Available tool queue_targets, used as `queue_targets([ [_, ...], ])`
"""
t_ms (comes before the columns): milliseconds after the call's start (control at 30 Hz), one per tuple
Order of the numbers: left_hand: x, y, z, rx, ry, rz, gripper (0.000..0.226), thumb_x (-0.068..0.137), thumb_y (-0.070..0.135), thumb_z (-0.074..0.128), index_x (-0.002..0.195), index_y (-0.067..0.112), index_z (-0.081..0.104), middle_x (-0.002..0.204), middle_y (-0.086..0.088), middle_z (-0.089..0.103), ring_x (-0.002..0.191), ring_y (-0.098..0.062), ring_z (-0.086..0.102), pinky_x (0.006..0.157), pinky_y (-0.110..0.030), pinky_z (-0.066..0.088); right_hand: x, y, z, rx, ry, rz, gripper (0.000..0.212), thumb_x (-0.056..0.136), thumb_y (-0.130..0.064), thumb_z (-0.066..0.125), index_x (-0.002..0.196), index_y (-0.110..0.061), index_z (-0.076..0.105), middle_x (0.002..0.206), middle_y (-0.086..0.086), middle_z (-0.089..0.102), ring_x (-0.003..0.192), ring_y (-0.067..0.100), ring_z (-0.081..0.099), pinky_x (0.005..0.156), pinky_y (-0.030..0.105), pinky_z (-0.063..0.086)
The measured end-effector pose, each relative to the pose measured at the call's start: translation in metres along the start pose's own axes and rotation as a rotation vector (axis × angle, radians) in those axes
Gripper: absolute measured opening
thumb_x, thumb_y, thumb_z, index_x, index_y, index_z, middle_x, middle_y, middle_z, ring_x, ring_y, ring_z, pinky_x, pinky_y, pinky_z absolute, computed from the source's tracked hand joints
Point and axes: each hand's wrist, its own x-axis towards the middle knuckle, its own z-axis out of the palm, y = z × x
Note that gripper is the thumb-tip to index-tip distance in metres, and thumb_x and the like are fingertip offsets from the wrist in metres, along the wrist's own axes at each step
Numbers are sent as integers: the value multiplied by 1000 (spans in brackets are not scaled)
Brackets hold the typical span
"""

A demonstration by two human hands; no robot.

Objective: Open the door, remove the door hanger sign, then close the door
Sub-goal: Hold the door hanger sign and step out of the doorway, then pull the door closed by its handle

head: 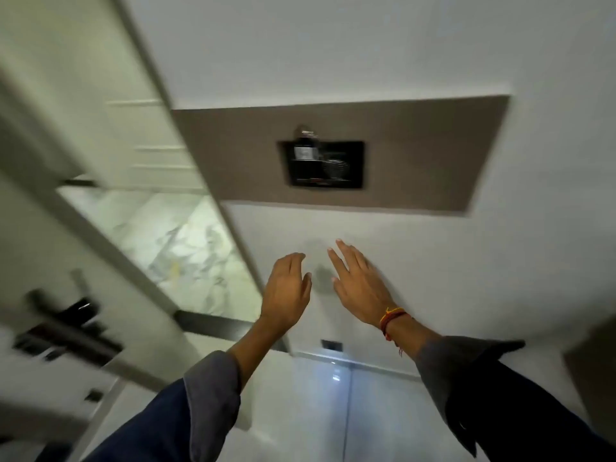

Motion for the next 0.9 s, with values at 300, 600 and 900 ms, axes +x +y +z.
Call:
queue_targets([
  [300,-126,-161,-237,372,297,-340,56,88,3,61,142,-1,45,145,-20,49,134,-33,46,112,-45,44,100,-315,-35,183,121,-720,71,112,-44,42,170,-10,20,178,13,10,166,27,14,135,41,16],
  [600,-221,-256,-296,404,154,-434,49,107,34,38,146,6,39,143,-13,49,128,-29,49,108,-43,42,127,-473,-83,-21,665,-1049,80,109,-47,43,167,0,15,175,20,12,164,35,14,135,52,14],
  [900,-188,-293,-270,373,62,-365,56,101,27,54,151,8,36,154,-15,46,145,-27,40,123,-38,27,188,-463,-94,-188,905,-932,75,113,-36,34,166,2,-3,176,14,-3,164,26,-13,135,45,8],
])
